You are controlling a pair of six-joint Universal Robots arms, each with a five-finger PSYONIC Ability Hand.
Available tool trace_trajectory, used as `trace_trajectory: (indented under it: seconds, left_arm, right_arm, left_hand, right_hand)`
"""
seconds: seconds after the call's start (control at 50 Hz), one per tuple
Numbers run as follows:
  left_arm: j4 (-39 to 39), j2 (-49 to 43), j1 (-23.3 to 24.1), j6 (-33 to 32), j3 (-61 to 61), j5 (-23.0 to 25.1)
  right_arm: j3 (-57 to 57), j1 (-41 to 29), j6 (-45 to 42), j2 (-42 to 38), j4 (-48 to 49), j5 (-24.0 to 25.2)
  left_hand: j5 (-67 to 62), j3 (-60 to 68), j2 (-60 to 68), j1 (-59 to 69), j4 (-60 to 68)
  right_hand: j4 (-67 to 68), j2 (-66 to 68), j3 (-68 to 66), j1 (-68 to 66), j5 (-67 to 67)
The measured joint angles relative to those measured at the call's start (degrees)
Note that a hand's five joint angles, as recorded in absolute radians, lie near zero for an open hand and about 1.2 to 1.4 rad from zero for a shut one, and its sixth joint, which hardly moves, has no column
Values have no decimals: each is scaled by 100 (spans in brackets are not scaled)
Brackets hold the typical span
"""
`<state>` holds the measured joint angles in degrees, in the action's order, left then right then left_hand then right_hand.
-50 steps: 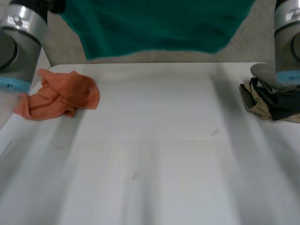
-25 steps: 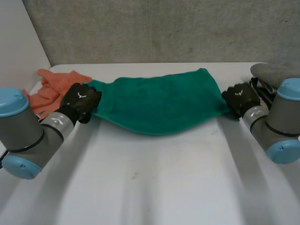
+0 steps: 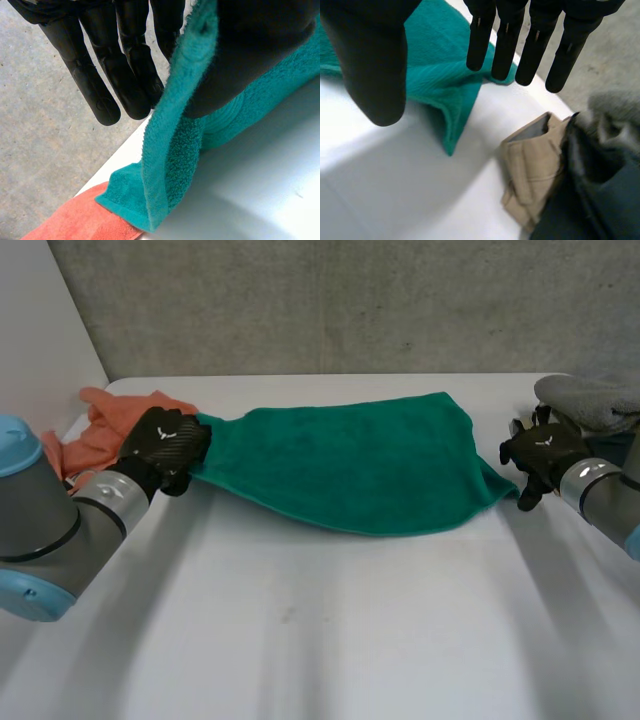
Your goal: Fold the laundry.
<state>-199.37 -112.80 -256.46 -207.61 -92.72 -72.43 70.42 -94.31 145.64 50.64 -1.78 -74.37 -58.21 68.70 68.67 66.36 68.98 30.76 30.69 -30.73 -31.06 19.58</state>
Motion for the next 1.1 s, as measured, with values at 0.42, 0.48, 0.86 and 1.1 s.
trace_trajectory:
  seconds: [0.42,0.48,0.86,1.1]
  left_arm:
    - [299,-178,-100,114,203,-77]
    - [396,-181,-127,128,172,-108]
    - [4599,663,-655,-2256,-622,-52]
    - [3938,468,-436,-2662,-272,-57]
  right_arm:
    - [-432,-176,-125,-1000,1067,228]
    - [-538,-221,-36,-1114,1192,175]
    - [1910,660,-2985,1689,-2362,-368]
    - [1722,229,-2473,1417,-1695,-437]
  left_hand:
    - [-1,0,0,0,0]
    - [0,0,0,0,0]
    - [-1,0,0,0,0]
    - [-1,0,0,0,0]
  right_hand:
    - [2901,3029,-2974,-2963,3023]
    - [3713,3677,-3681,-3386,3701]
    - [3784,3677,-3725,-3386,3702]
    - [3785,3677,-3725,-3386,3763]
